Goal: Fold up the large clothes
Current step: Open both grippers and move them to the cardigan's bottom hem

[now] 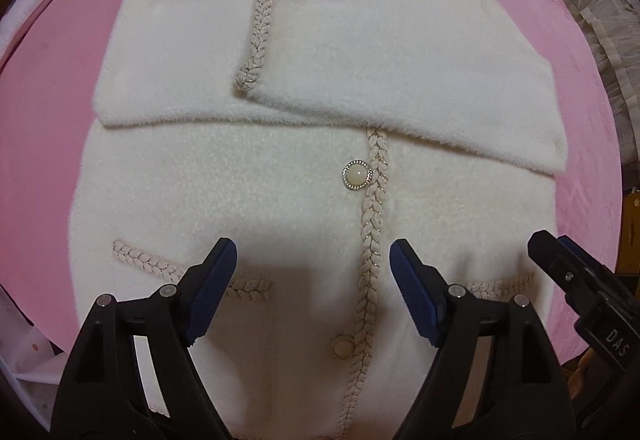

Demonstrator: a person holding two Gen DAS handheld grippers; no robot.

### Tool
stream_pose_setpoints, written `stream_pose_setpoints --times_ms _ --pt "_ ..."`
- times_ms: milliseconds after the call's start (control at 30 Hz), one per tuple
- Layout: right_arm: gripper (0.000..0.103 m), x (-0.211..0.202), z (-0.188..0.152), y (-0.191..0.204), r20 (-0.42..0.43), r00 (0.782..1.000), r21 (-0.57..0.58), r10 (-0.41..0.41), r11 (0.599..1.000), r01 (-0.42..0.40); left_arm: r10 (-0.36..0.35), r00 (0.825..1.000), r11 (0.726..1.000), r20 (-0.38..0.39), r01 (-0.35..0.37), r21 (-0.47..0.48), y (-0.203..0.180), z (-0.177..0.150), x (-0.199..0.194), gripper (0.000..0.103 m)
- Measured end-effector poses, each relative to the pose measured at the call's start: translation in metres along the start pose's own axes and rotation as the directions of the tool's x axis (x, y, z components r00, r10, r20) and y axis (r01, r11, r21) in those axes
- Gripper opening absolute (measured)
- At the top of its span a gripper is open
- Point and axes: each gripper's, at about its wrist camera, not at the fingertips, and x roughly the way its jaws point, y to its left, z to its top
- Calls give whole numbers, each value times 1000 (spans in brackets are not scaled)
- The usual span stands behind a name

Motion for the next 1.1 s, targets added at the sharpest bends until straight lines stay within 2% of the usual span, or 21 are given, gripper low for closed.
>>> stream_pose_setpoints --times_ms 200,400,600,733,933,1000,1100 --pt "83 4 -11 12 12 999 32 -51 998 51 8 1000 999 -7 -7 47 10 -3 -5 79" --pt "85 8 -20 25 50 993 102 -104 990 98 -22 999 995 -24 25 99 26 -7 -4 80" --pt "85 0 -44 35 88 990 170 -108 981 92 -51 998 980 -24 54 189 38 -19 -10 80" --pt "85 -16 -59 50 114 990 188 -85 980 63 -68 997 976 -23 71 207 49 -30 -20 80" --pt "85 -32 -76 77 175 983 108 -56 993 37 -119 993 974 28 111 200 64 -48 -33 80" --pt "85 -36 -81 84 196 980 67 -15 998 2 -151 987 974 55 140 176 68 -57 -39 80" --pt "85 -44 -90 90 236 971 11 36 999 -40 -157 984 980 84 145 136 73 -72 -49 80"
